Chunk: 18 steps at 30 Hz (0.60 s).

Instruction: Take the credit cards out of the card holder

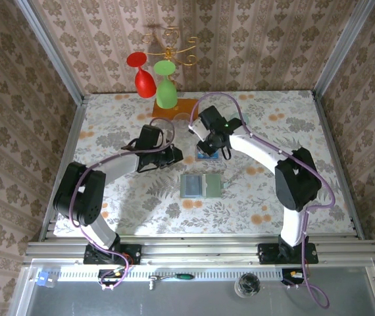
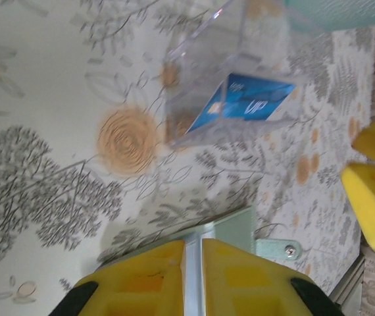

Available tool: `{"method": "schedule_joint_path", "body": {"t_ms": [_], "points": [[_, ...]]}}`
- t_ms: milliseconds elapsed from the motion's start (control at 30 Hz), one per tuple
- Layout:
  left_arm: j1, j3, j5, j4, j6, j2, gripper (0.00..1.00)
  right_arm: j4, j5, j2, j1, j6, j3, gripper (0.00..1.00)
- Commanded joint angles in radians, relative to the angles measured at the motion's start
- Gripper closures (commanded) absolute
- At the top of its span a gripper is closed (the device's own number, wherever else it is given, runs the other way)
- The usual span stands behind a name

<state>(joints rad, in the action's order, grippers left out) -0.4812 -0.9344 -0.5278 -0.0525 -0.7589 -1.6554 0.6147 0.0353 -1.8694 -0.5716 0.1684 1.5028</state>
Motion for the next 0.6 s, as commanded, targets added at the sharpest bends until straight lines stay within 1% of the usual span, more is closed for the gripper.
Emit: {"method": "schedule_joint_path", "body": {"t_ms": [0, 100, 167, 300, 333, 433, 567], "points": [[0.001, 0.046, -0.033, -0.003, 0.011, 0.02, 0.86, -0.016, 0.117, 0.07, -0.014, -0.223, -0.074, 0.75], [-0.005, 0.084, -0.07, 0.026, -0.013, 0.016, 0.87, -0.071, 0.213, 0.105, -0.019, -0.367, -0.168, 0.75], [-0.011, 0.104, -0.082, 0.031, -0.024, 0.017, 0.87, -0.145, 0.28, 0.125, -0.019, -0.485, -0.232, 0.75], [-0.017, 0.122, -0.109, 0.035, -0.028, 0.006, 0.88, -0.263, 0.335, 0.172, -0.017, -0.661, -0.344, 0.76], [-0.018, 0.126, -0.109, 0.04, -0.03, 0.003, 0.88, -0.297, 0.345, 0.184, -0.017, -0.697, -0.367, 0.76], [-0.016, 0.127, -0.163, 0.052, -0.036, -0.015, 0.89, -0.353, 0.369, 0.192, -0.017, -0.786, -0.407, 0.76], [-0.026, 0.115, -0.208, 0.049, -0.034, -0.043, 0.91, -0.367, 0.42, 0.171, -0.017, -0.853, -0.417, 0.76]]}}
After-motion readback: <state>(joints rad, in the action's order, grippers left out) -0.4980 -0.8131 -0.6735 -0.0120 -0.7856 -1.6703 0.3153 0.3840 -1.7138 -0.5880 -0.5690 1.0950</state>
